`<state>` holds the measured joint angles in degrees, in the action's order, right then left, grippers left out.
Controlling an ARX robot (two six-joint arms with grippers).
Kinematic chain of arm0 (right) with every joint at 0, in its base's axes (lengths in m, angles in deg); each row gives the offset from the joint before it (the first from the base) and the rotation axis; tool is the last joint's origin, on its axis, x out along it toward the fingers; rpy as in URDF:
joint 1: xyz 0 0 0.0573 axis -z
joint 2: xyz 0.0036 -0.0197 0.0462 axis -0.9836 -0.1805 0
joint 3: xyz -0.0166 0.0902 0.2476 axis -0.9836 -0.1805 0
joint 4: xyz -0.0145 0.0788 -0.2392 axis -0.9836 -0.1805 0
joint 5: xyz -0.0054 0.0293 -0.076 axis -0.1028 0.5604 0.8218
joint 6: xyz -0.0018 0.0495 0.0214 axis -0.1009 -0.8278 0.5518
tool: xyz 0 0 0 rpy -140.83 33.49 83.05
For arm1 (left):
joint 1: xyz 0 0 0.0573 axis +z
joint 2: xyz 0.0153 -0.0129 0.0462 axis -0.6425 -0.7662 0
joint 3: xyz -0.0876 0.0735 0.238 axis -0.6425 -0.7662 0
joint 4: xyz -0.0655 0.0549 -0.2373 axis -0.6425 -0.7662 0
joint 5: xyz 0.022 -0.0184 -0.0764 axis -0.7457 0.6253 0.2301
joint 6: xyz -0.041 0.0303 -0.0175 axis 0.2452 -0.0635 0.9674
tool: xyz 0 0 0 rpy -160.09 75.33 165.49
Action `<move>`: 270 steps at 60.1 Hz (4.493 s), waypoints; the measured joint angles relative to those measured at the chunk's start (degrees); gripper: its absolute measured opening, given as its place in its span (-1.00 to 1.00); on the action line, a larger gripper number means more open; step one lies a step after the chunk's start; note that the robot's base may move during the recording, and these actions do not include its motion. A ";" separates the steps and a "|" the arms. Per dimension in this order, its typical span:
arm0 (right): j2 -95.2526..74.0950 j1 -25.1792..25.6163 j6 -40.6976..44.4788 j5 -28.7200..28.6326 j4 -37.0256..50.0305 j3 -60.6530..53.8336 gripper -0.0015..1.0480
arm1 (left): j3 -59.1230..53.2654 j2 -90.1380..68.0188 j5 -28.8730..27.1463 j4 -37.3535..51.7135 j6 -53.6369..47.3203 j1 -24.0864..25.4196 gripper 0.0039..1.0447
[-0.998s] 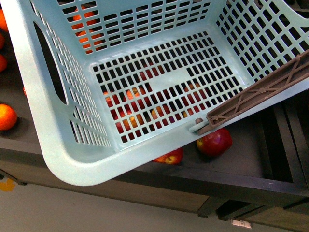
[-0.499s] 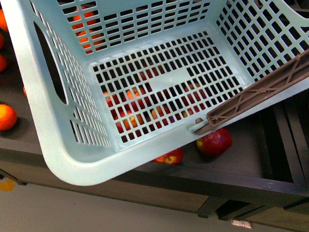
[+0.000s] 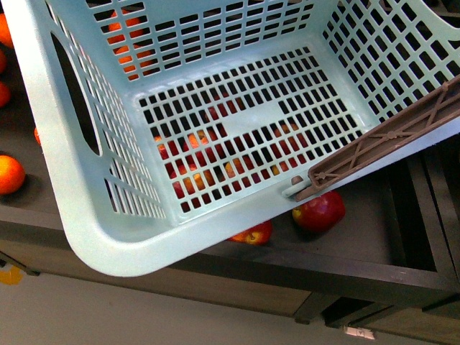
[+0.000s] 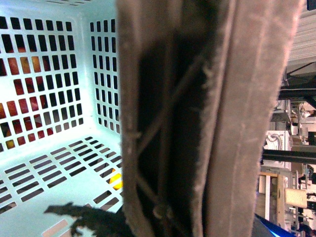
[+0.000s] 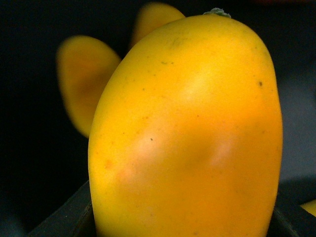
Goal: Pick mango and avocado into basket
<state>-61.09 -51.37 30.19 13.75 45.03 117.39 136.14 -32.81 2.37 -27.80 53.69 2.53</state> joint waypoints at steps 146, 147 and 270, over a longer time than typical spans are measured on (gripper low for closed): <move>74.07 -19.98 16.50 -6.49 6.86 -36.44 0.47 | 0.00 -0.83 -0.04 -0.37 -0.26 0.15 -0.72; 74.62 -20.22 16.92 -6.67 7.37 -37.59 0.41 | 0.00 -0.83 -0.11 -0.37 -0.26 0.15 -0.72; 102.03 -28.13 18.60 0.70 3.34 -61.75 0.83 | 0.11 -0.83 0.44 -0.37 -0.20 0.00 -0.72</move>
<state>40.94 -79.50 48.79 14.45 48.37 55.64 136.25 -33.64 2.81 -28.17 53.49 2.53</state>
